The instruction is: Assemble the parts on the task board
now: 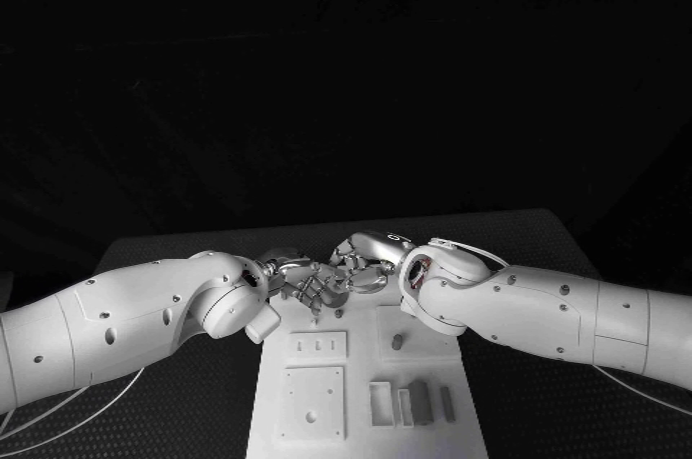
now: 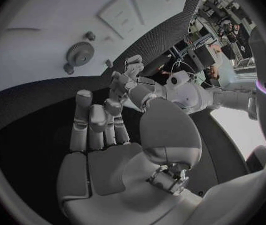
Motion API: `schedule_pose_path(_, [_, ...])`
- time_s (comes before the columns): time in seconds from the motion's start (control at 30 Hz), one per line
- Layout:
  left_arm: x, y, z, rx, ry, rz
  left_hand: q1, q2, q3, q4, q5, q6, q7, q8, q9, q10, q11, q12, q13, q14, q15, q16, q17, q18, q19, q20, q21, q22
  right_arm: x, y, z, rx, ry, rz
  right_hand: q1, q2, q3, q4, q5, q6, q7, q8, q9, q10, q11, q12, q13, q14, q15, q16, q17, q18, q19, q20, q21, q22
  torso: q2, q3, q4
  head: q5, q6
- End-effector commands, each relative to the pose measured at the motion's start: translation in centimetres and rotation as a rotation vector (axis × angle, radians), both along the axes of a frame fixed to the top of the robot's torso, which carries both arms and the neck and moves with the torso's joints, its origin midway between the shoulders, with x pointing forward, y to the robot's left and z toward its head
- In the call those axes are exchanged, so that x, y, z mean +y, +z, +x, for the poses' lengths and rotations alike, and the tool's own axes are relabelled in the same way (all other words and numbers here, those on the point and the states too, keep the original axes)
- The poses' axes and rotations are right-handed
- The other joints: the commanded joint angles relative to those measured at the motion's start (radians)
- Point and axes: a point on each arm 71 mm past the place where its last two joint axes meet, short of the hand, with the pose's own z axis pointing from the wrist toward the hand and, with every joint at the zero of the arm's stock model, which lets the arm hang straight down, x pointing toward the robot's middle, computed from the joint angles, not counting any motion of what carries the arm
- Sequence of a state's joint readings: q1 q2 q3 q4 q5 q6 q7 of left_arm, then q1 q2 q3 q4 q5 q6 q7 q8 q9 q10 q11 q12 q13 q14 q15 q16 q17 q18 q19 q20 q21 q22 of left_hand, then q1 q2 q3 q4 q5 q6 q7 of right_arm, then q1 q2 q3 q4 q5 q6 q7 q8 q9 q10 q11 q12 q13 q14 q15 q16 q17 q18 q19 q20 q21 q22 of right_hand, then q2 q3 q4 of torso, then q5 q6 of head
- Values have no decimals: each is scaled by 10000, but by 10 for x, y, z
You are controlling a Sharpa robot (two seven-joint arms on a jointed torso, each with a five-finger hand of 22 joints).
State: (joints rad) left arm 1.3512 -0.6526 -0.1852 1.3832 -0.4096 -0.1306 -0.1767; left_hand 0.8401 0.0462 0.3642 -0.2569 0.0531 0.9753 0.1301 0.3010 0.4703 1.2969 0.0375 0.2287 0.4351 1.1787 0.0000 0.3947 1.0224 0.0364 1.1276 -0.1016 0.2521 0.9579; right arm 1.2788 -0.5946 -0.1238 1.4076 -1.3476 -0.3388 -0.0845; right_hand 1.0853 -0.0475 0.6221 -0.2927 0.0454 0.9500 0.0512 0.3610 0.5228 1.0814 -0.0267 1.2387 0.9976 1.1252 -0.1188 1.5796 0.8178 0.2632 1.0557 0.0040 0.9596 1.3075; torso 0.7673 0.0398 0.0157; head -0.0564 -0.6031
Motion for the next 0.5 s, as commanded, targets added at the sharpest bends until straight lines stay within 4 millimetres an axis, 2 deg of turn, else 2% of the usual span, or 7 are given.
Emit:
schedule_pose_path(0.03, [-2,3,-1,-6,-181,-242,66,240,55,-171,115,127,-18,42,-3,14,-52,-35,44,24,-53,78,-15,165,73,-7,-74,28,2,-3,-2,80,228,-186,22,87,-25,20,44,853,344,31,306,62,28,-43,-13,4,-62,46,-14,-14,34,-63,39,136,-9,-1,-7,-2,-4])
schedule_pose_path(0.1, [0,3,0,-36,-98,-235,184,396,149,-291,186,192,-42,61,-3,35,-63,-35,80,38,-59,95,-19,159,94,-15,-82,51,1,-3,-1,78,207,-203,22,88,-25,19,44,853,344,31,307,62,28,-44,-13,5,-62,46,-14,-14,34,-63,38,136,-8,-2,-3,-7,-7])
schedule_pose_path(0.13, [1,3,0,-47,-70,-233,364,306,419,-233,-21,239,-61,77,1,56,-75,-33,103,56,-70,111,-18,165,138,-25,-77,65,0,-3,-1,71,197,-216,23,89,-25,19,44,853,344,31,307,62,28,-44,-13,5,-62,46,-14,-14,34,-64,38,136,-8,-2,-3,-7,-7])
schedule_pose_path(0.17, [2,3,1,-59,-44,-232,433,153,843,-17,-51,263,-51,84,5,73,-65,-38,135,66,-54,128,-12,139,179,-4,-87,79,0,-3,-1,62,195,-230,23,89,-25,19,44,853,344,30,308,62,28,-44,-12,5,-62,46,-14,-14,34,-64,38,136,-8,-2,-3,-7,-7])
schedule_pose_path(0.2, [2,3,1,-68,-17,-228,486,137,967,-4,-43,270,-60,87,8,78,-72,-40,146,68,-61,135,-9,149,181,-17,-92,88,0,-3,-1,51,196,-244,23,90,-25,19,44,853,344,30,308,62,28,-44,-12,5,-62,46,-14,-14,34,-64,38,136,-10,-2,1,-9,-15])
schedule_pose_path(0.5, [3,3,1,-73,34,-214,735,269,1594,-130,-28,576,-193,249,91,282,-172,51,304,203,-127,295,77,141,317,-74,-17,261,-1,-3,-1,35,185,-280,25,91,-28,16,44,856,343,31,313,62,27,-44,-11,7,-63,46,-14,-14,35,-66,38,135,-7,-2,-1,-18,-40])
